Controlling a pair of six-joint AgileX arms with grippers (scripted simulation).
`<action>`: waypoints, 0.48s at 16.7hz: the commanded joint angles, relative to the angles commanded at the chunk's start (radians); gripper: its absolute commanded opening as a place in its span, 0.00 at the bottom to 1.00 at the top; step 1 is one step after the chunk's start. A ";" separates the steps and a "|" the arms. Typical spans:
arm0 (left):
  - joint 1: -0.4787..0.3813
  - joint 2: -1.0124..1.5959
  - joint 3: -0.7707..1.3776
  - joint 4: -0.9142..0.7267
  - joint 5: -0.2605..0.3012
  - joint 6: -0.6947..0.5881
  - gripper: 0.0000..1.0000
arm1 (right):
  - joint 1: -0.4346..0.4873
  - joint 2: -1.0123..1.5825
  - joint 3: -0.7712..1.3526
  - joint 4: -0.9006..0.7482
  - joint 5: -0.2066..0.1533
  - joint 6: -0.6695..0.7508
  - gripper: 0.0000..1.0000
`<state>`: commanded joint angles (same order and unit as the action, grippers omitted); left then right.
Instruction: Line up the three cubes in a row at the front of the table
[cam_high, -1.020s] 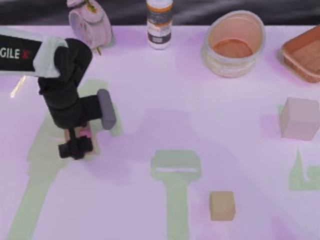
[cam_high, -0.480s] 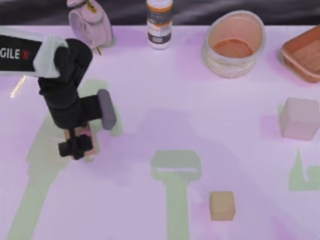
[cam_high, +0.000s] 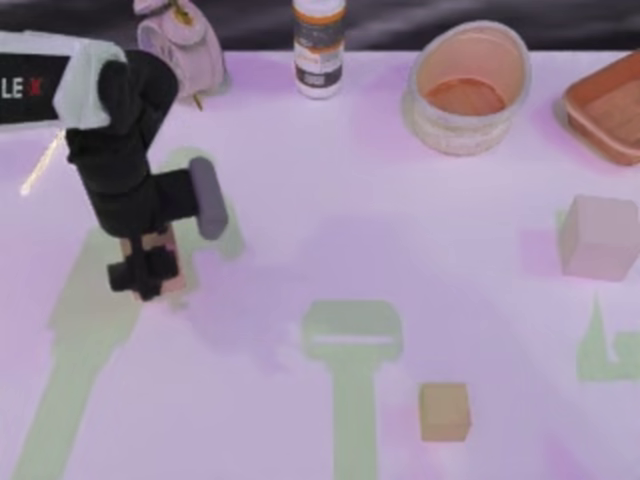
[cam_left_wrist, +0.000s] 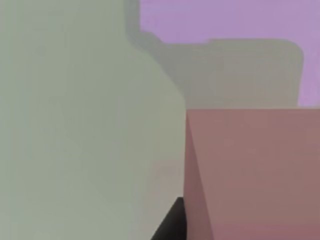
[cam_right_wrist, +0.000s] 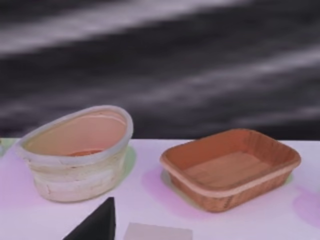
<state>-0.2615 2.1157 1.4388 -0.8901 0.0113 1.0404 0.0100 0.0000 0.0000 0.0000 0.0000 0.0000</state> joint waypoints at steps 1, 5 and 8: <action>0.002 -0.015 0.018 -0.039 0.000 0.000 0.00 | 0.000 0.000 0.000 0.000 0.000 0.000 1.00; 0.009 -0.064 0.069 -0.132 -0.001 -0.002 0.00 | 0.000 0.000 0.000 0.000 0.000 0.000 1.00; 0.004 -0.061 0.067 -0.130 -0.001 0.000 0.00 | 0.000 0.000 0.000 0.000 0.000 0.000 1.00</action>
<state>-0.2578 2.0547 1.5054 -1.0198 0.0098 1.0402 0.0100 0.0000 0.0000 0.0000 0.0000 0.0000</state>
